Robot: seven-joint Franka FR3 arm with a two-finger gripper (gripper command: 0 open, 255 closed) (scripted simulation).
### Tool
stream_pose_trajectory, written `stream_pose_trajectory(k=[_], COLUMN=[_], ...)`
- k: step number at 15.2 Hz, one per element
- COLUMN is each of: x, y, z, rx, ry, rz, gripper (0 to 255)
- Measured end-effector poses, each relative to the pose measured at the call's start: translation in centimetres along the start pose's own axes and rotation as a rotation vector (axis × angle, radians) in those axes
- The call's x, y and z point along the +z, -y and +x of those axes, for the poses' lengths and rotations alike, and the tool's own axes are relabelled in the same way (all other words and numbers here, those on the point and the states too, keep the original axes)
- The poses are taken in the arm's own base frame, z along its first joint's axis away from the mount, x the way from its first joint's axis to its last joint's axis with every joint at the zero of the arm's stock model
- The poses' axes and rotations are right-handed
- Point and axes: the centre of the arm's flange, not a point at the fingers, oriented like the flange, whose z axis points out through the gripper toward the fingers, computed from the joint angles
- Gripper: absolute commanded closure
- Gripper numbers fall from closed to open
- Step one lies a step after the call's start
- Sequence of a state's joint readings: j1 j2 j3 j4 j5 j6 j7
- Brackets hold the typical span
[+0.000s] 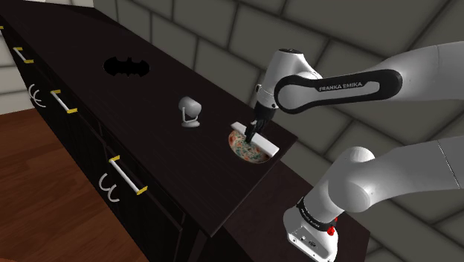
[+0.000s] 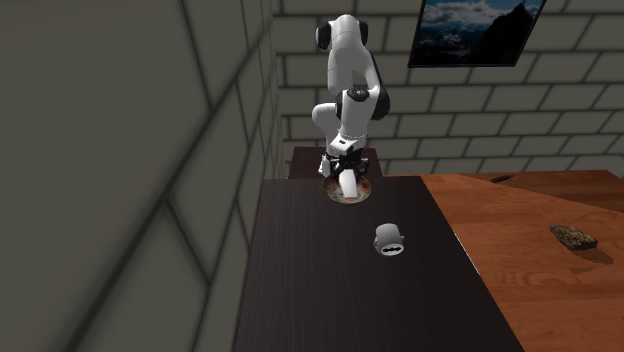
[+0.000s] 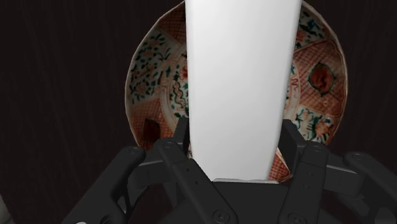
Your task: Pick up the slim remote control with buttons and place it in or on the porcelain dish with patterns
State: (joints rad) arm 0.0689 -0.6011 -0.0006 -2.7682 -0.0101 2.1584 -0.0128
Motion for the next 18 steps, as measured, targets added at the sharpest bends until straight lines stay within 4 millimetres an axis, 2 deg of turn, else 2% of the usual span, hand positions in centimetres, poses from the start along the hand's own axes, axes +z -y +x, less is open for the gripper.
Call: stream_pose_trajectory(k=[4,10,11,17,18], x=[2.2,2.5,2.6,2.6,1.9], y=[-0.1,0.0,0.0,0.0,0.1], z=[0.0,0.0,0.0,0.0,-0.1], rx=[0.000,0.000,0.000,0.000,0.000], ry=[0.000,-0.002,-0.002,-0.001,-0.002], rz=[0.000,0.000,0.000,0.000,0.000], gripper=[255,255,0,0,0])
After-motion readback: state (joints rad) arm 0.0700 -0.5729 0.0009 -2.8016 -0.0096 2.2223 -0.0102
